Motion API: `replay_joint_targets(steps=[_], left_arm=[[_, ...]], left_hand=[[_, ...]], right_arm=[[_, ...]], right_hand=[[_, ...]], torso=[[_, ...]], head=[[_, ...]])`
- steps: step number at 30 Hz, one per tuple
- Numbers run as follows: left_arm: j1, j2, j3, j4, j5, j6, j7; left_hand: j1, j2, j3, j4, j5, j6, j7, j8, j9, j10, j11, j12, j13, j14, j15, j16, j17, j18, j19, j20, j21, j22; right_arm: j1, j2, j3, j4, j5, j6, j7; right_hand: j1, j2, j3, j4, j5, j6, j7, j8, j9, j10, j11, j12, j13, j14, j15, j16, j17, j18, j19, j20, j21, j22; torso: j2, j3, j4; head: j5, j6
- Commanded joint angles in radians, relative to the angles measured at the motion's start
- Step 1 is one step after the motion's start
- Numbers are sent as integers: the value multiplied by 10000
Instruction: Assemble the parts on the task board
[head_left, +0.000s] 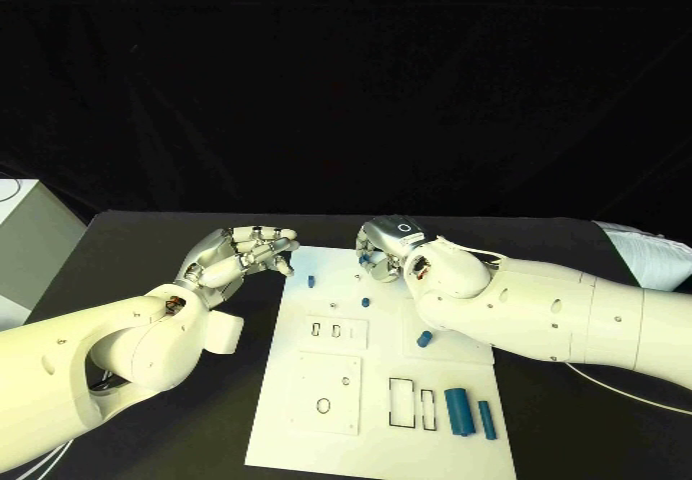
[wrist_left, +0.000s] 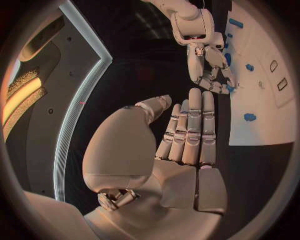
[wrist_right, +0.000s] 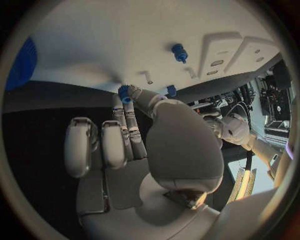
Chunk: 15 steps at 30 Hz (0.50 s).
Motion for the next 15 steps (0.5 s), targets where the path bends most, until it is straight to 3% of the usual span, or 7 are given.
replay_joint_targets(steps=[1, 10, 15], left_arm=[[11, 1, 4, 9, 19, 215, 41], [11, 4, 4, 2, 19, 233, 17], [12, 6, 4, -1, 19, 241, -1]], left_hand=[[-51, 8, 51, 9, -38, 8, 28, -53, 15, -57, 8, -35, 9, -92, -5, 69, 13, 102, -81, -1, 62, 16], [-51, 8, 51, 9, -38, 8, 28, -53, 15, -57, 8, -35, 9, -92, -5, 69, 13, 102, -81, -1, 62, 16], [-51, 8, 51, 9, -38, 8, 28, -53, 15, -57, 8, -35, 9, -92, -5, 69, 13, 102, -81, -1, 62, 16]], right_arm=[[-29, -21, -20, 32, -78, 243, -61], [-31, 66, -22, -191, -3, 278, 39], [-32, 129, -32, -343, 176, 296, 280]], right_hand=[[177, 200, 44, -14, 48, -43, -17, 32, 16, 432, -415, 74, 557, 275, -64, 14, -10, -129, -70, -31, -58, -9], [74, 131, 75, 15, 54, -260, 42, -37, 70, 264, -349, -49, 581, 229, -16, -59, -162, -89, -186, 1, -202, -188], [-226, -241, 277, 165, -10, -1056, 400, -443, 42, -839, 26, -100, 320, 59, 291, -349, -692, 92, -689, 246, -904, -1060]], torso=[[3, -2, -3], [5, -8, 2], [10, -6, 2]], head=[[10, -14], [0, 5], [4, -12]])
